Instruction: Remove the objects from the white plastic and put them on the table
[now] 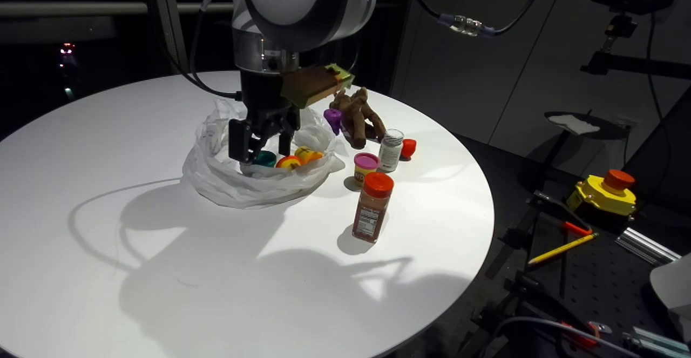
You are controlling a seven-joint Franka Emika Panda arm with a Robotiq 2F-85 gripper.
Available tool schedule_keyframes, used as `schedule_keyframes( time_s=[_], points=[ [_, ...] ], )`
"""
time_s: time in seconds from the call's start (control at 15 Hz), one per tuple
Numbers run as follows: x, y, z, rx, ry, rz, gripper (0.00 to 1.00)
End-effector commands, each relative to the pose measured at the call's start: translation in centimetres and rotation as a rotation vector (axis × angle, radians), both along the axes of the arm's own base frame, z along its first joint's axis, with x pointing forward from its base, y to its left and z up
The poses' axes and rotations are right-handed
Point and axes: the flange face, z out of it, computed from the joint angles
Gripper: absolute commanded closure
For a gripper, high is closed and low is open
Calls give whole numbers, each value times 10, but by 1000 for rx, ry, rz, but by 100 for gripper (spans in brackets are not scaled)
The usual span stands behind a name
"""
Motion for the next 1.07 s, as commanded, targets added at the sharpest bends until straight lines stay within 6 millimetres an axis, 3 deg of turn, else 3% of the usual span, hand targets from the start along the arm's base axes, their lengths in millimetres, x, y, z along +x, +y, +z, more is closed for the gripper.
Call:
schedule_keyframes(
  time_s=[0.0, 0.33, 0.47, 0.6, 0.8, 0.93, 1.0],
  points=[
    [14, 8, -1, -6, -94, 65, 0],
    [14, 9, -10, -23, -117, 98, 0],
    [13, 8, -13, -34, -123, 108, 27],
    [14, 7, -12, -47, -138, 114, 46],
    [15, 8, 8, -64, -175, 119, 71],
    [14, 11, 26, -76, -192, 116, 82],
    [13, 14, 37, -79, -201, 115, 80]
  ],
)
